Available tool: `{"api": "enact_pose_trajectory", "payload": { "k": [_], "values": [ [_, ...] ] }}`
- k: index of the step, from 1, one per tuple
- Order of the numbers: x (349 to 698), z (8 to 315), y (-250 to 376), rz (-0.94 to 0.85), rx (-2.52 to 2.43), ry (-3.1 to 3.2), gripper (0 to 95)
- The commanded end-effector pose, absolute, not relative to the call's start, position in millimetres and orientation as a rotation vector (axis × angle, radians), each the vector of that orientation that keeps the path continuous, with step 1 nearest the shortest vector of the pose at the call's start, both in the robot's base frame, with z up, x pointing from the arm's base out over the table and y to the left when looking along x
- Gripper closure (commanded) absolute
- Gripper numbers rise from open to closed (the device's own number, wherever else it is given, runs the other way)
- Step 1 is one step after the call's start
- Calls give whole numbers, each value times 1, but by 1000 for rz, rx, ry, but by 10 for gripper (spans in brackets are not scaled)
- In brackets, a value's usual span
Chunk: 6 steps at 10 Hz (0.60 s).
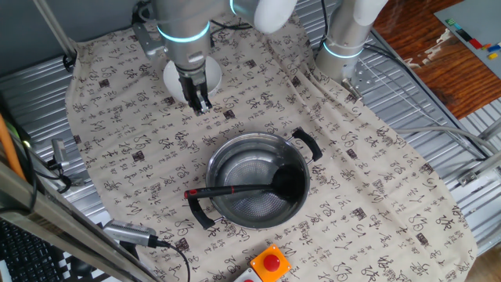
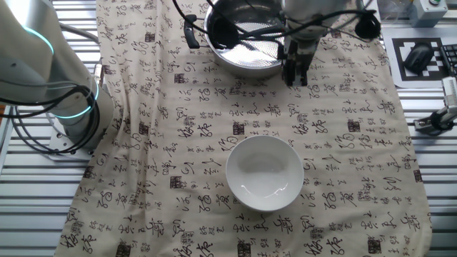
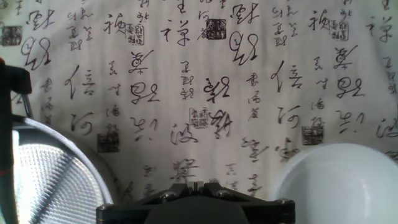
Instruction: Scoop water with a large spoon from one bowl to another
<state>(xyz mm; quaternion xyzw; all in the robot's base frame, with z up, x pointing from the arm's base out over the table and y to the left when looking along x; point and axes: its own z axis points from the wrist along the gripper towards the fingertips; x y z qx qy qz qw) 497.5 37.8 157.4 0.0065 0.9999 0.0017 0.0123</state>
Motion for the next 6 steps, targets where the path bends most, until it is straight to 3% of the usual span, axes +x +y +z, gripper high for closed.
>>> {"api": "enact_pose_trajectory", "payload": {
  "k": [1, 6],
  "values": [
    [497, 157, 43, 2, -7, 3131, 950],
    [491, 158, 39, 48, -201, 3125, 950]
  ]
}}
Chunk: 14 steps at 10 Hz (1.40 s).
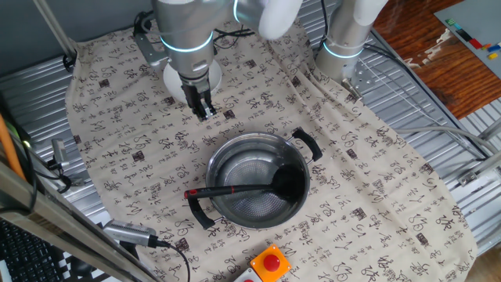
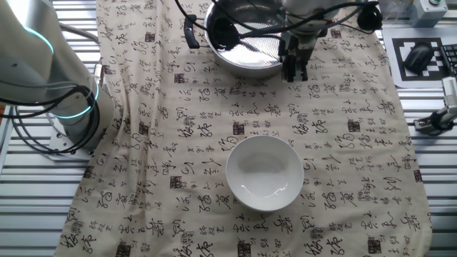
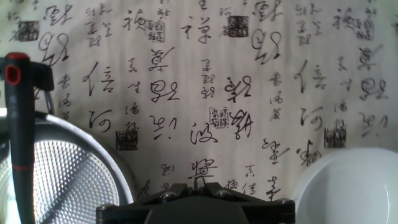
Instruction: Scoop water with a large spoon from one bowl to another
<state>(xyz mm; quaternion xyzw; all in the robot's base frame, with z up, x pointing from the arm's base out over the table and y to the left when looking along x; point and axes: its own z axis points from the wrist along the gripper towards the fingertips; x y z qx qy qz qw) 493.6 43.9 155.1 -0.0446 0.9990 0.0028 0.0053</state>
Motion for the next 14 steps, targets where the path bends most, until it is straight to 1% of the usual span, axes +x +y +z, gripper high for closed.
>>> {"api": "enact_pose_trajectory", "payload": {
  "k": [1, 5, 8, 10, 12, 14],
  "values": [
    [491, 159, 36, 51, -232, 3123, 950],
    [491, 159, 36, 50, -378, 3125, 950],
    [494, 161, 37, 61, -391, 3128, 950],
    [497, 168, 54, 120, -369, 3124, 950],
    [502, 174, 93, 122, -277, 3134, 950],
    [509, 165, 128, 118, -189, 3142, 950]
  ]
}}
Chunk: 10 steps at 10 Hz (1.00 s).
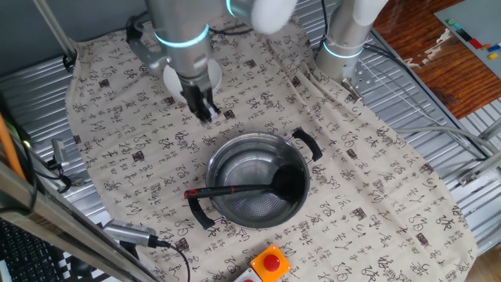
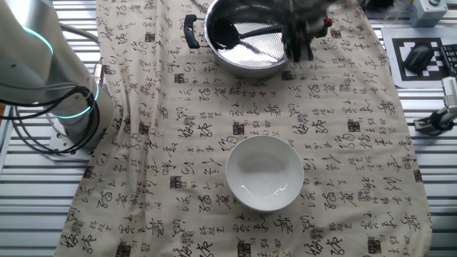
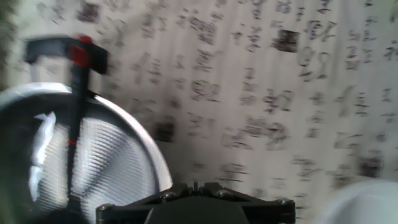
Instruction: Scoop water with a large spoon from one bowl to another
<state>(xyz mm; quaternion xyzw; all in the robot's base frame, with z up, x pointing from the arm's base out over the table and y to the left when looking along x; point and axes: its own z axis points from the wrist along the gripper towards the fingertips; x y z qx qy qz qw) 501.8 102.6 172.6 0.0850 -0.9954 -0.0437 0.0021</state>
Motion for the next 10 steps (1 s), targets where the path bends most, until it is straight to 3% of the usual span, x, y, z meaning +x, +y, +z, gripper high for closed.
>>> {"api": "enact_pose_trajectory", "payload": {
  "k": [1, 10],
  "values": [
    [510, 162, 137, -119, 181, -3117, 950],
    [511, 162, 139, -131, 361, -3005, 950]
  ]
}}
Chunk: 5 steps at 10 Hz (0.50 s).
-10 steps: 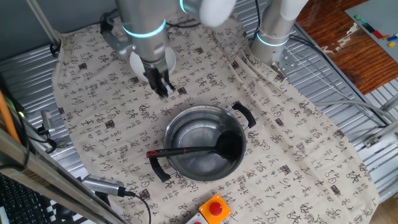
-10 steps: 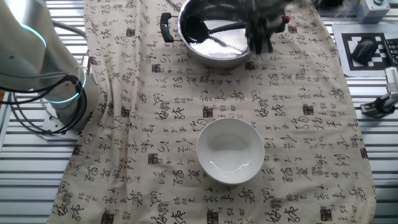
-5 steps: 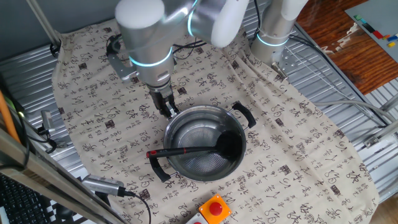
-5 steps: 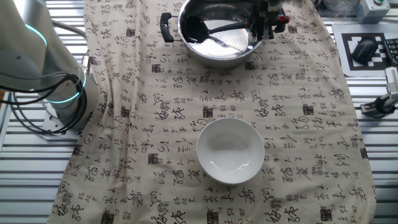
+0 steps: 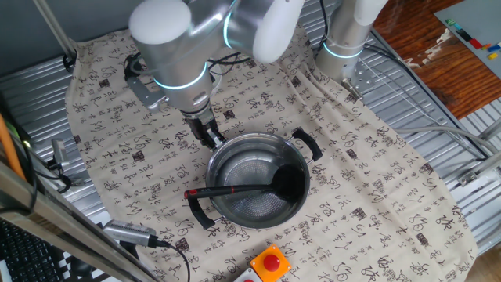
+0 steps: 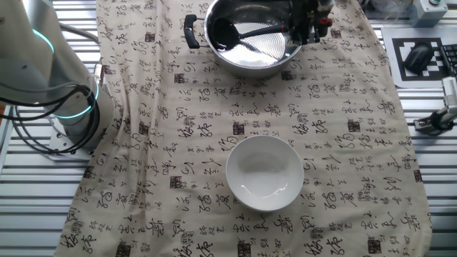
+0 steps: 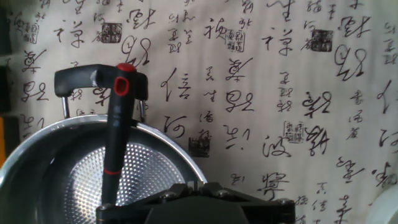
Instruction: Scoop water with a large spoon from one bowl to another
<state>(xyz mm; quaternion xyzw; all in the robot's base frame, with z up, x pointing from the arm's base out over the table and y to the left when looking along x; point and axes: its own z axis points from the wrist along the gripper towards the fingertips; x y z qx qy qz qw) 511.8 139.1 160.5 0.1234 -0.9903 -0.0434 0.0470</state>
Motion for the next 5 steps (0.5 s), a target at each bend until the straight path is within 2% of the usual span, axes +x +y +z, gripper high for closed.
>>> {"api": "enact_pose_trajectory", "payload": {
  "k": [1, 3, 5],
  "values": [
    [514, 159, 145, -131, 335, -3015, 950],
    [525, 154, 169, -125, 265, -3032, 570],
    [534, 149, 190, -123, 225, -3037, 570]
  ]
}}
